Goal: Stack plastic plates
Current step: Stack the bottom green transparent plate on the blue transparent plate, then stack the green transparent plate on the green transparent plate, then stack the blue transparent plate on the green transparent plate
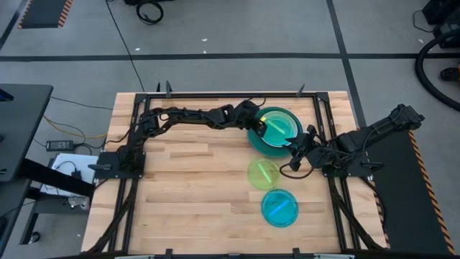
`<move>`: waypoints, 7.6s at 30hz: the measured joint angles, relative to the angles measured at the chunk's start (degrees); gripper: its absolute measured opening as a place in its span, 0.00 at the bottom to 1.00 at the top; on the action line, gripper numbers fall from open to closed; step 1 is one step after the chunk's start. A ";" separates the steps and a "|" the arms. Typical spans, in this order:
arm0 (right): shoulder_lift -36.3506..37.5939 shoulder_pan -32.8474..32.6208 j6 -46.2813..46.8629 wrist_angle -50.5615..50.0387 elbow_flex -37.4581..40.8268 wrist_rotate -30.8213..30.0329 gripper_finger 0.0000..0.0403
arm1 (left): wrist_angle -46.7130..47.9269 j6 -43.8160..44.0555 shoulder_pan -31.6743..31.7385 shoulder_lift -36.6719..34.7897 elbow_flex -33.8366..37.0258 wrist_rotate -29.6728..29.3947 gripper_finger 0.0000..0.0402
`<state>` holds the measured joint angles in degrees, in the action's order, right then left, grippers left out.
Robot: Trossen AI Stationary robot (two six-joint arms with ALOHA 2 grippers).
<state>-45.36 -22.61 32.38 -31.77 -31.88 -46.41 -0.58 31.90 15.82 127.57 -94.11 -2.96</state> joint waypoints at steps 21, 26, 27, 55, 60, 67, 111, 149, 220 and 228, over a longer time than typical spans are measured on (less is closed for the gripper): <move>0.00 -0.02 -1.39 -0.55 0.04 1.49 0.34 | 18.96 -42.12 -6.77 -3.78 -0.01 9.68 0.33; -0.02 0.02 -1.51 -0.63 0.04 1.18 0.35 | 28.57 -63.24 -12.47 -3.82 -0.02 9.51 0.32; 0.00 0.02 -1.51 -0.61 0.04 1.18 0.35 | 29.55 -67.21 -13.69 -3.82 -0.02 8.86 0.32; -1.20 -0.02 0.96 0.15 0.07 2.94 0.34 | 26.31 -94.75 -23.80 0.00 0.00 -2.03 0.32; -1.57 -0.02 0.94 -0.19 0.09 3.03 0.35 | 26.21 -95.10 -23.69 0.00 0.00 -1.96 0.26; -1.53 -0.02 0.96 0.02 0.07 3.02 0.35 | 26.46 -95.65 -23.48 0.00 0.00 -1.97 0.11; 3.91 -0.04 0.44 -2.64 0.04 3.04 0.34 | 26.89 -93.73 -22.13 -9.70 -0.02 -1.63 0.00; 1.72 -0.09 -0.01 -0.09 0.04 -1.92 0.34 | 10.88 -92.96 -5.58 4.02 -7.02 -2.00 0.00; -31.29 -1.45 25.39 8.46 -0.02 54.23 0.03 | 26.02 -34.62 -31.22 -33.40 29.89 -20.78 0.35; -23.20 8.15 16.31 1.72 -2.08 53.55 0.01 | 21.14 -38.23 -32.16 -36.36 31.35 -19.83 0.35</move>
<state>-68.57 -14.46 48.69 -30.05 -33.96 7.14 20.56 -6.33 -16.34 91.21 -62.76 -22.80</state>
